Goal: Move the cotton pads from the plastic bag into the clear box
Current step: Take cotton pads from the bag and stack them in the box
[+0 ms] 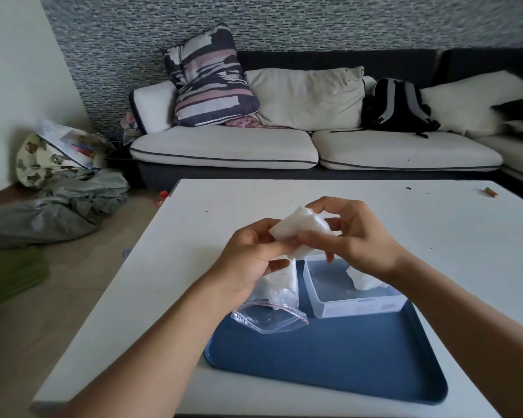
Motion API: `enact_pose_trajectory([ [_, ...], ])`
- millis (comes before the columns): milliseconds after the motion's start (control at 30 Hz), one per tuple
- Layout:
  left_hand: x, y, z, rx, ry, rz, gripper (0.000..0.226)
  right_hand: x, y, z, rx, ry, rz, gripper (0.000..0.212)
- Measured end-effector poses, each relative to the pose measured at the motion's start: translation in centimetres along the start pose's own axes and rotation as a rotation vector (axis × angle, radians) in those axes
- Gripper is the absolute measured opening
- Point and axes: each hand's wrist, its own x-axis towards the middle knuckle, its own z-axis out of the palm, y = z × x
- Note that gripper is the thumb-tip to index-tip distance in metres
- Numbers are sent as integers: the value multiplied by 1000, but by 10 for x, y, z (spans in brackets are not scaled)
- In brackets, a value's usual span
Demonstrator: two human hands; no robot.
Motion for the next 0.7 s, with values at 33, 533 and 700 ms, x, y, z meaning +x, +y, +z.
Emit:
enact_pose_trajectory([
  [33,-1,-1,0,3,-22,-21,22,0,1,-1,-1,-18,18,31],
  [533,0,2,-6,-184,-31,-208,39,0,4,-7,153,-92,36,36],
  [700,-1,5,-3,-280,-59,-264,37,-1,4,-5,115,-114,49,31],
])
